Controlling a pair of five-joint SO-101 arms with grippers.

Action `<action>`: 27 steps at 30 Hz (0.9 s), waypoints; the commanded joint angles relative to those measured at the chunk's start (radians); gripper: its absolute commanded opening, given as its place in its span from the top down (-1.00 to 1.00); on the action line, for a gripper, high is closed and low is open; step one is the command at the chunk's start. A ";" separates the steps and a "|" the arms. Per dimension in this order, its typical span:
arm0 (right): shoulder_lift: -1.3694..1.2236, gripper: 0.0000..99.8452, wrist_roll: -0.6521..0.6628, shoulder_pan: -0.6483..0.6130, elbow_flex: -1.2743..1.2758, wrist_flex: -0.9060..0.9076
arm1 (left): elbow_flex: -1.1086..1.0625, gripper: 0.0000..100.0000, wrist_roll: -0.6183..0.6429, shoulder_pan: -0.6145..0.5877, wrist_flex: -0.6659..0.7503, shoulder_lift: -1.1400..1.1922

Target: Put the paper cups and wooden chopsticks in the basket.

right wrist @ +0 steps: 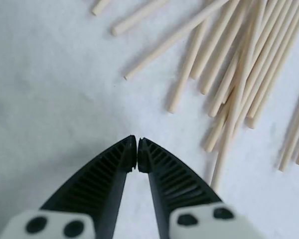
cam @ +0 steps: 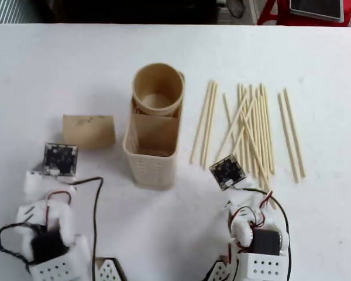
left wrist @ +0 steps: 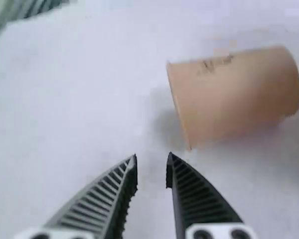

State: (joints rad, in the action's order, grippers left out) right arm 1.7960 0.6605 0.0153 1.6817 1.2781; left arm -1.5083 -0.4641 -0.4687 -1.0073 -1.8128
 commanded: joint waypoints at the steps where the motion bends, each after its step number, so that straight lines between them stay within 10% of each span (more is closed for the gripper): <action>1: 0.005 0.96 0.011 -0.001 0.008 0.008 | 0.259 0.76 -0.021 -0.008 0.009 0.150; 12: 0.005 0.96 0.009 -0.002 0.008 0.008 | 0.927 0.46 0.035 0.196 -0.324 1.379; 27: 0.005 0.96 0.011 -0.004 0.008 0.008 | 1.036 0.43 0.060 0.053 -0.087 1.595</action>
State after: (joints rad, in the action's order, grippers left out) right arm 1.7960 0.6636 0.0153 1.6817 1.2781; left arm -0.5201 -0.3705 -0.3936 -1.1469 -0.2371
